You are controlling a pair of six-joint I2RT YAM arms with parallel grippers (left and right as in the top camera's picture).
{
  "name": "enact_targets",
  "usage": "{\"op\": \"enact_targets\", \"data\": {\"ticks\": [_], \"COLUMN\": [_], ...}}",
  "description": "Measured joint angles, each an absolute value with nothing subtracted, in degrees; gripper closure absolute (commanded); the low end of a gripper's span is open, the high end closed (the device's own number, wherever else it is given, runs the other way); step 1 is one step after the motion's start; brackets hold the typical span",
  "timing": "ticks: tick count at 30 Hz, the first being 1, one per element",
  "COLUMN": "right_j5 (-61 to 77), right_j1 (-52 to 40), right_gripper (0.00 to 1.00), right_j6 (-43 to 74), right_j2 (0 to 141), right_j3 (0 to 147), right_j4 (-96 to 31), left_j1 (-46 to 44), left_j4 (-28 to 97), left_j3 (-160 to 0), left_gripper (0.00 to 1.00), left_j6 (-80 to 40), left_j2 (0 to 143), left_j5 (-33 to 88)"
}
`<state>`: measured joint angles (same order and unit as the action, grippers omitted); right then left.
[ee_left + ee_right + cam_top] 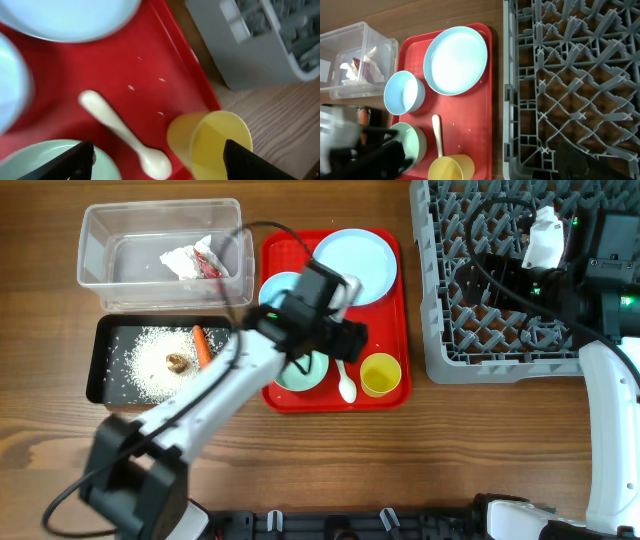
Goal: Sort waste into correct bins and load items into the dishwasher rack
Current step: 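Move the left gripper to the yellow cup and grasp it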
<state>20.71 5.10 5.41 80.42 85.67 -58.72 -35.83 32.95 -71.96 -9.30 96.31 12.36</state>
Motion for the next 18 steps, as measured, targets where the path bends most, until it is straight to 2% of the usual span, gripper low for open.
{"op": "enact_targets", "data": {"ticks": [7, 13, 14, 15, 18], "right_j5": [20.7, 20.7, 20.7, 20.7, 20.7], "right_j1": [5.1, 5.1, 5.1, 5.1, 5.1], "right_gripper": [0.00, 0.00, 0.00, 0.00, 0.00], "right_j6": [6.0, 6.0, 6.0, 6.0, 6.0], "right_j2": [80.4, 80.4, 80.4, 80.4, 80.4], "right_j3": [85.7, 85.7, 85.7, 85.7, 85.7], "right_j4": [-58.7, -59.1, -59.2, -59.2, -59.1], "left_j1": [-42.1, -43.6, -43.5, -43.5, -43.5], "left_j4": [31.0, 31.1, 31.1, 31.2, 31.2], "left_j3": [-72.0, -72.0, -72.0, -72.0, -72.0], "left_gripper": [0.31, 0.40, 0.44, 0.56, 0.73], "left_j6": [-9.5, -10.9, -11.3, -11.5, -12.4], "left_j2": [99.7, 102.9, 103.5, 103.9, 104.2], "left_j5": [12.4, 12.0, 11.9, 11.8, 11.3]}}
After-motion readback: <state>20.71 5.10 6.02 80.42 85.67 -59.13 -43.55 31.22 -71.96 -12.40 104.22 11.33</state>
